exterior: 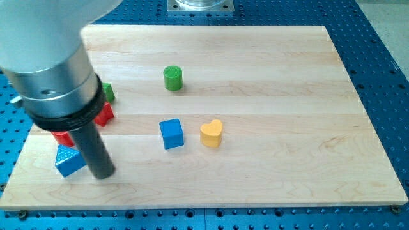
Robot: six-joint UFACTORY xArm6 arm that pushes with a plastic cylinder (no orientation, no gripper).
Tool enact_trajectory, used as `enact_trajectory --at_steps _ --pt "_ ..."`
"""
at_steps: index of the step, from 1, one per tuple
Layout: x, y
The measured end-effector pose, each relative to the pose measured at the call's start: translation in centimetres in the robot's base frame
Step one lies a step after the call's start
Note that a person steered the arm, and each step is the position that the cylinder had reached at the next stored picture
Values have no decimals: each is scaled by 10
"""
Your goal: Place the triangle to the bottom left of the red circle
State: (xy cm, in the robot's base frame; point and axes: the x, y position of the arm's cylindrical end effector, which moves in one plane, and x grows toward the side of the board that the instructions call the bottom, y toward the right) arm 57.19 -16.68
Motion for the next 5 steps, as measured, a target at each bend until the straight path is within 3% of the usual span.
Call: enact_trajectory --at_steps 2,3,4,5 --pt "21 -92" --pt "25 -31" --pt "-17 5" --pt "-43 -28"
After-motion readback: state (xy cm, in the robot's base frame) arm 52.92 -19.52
